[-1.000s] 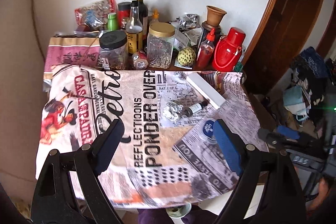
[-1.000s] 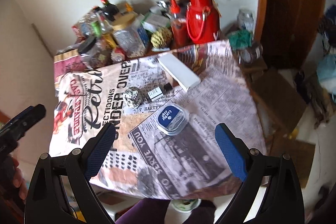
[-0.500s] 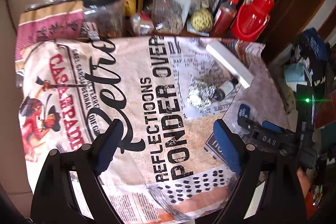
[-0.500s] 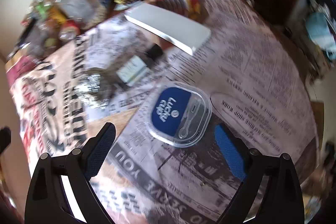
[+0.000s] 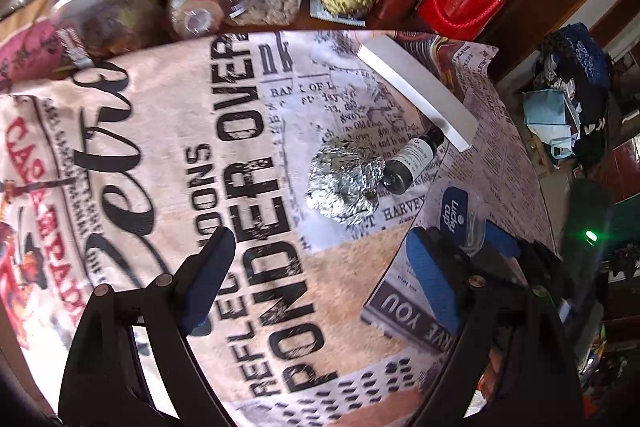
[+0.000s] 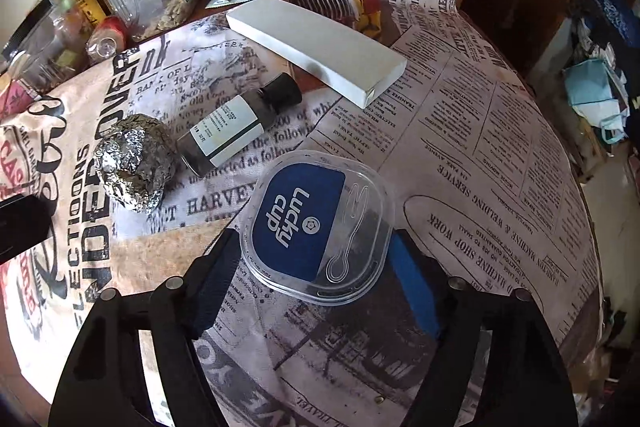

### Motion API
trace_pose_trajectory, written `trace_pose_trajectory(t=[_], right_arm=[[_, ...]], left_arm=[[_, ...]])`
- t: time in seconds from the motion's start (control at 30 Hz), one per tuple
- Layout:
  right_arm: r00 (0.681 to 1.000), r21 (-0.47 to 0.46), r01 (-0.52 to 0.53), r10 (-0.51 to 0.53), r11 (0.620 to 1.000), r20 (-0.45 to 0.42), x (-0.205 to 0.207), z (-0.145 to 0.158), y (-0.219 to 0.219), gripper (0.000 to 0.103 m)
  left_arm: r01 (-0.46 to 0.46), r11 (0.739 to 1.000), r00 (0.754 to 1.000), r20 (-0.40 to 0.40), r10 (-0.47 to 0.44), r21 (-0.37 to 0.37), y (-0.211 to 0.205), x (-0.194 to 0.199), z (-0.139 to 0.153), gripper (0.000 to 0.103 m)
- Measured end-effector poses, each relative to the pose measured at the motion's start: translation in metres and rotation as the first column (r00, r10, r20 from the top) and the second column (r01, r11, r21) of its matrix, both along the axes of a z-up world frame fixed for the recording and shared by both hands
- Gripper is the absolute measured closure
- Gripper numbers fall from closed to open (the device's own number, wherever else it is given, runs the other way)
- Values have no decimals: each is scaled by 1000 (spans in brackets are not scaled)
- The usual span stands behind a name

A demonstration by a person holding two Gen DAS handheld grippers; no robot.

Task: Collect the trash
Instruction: 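Grasp the foil ball with left gripper while right gripper grasps the clear Lucky cup container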

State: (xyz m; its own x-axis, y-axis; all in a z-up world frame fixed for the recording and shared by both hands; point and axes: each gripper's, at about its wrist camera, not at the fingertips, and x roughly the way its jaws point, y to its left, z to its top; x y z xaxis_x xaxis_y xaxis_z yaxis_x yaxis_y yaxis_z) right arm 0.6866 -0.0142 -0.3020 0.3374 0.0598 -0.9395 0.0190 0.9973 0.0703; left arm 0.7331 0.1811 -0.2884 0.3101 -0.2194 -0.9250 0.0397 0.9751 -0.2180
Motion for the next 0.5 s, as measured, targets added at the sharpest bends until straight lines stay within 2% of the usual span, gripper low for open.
trace_pose_trajectory(t=[0.17,0.33,0.47,0.5], right_arm=[[1000,29,8,-9,1000,12,-6,18,-25,32],[998,13,15,-16,1000,54,-13,45,-50,32],[996,28,13,-15,1000,84,-12,63,-60,32],[995,32,11,-14,999,94,-14,69,-63,32]], left_arm=[[-6,1000,1000,-24,6,12,-10,15,-16,16],[4,1000,1000,-31,-3,25,-19,31,-29,16],[8,999,998,-57,-6,36,-25,40,-38,31],[12,999,998,-58,-10,48,-27,41,-40,40]])
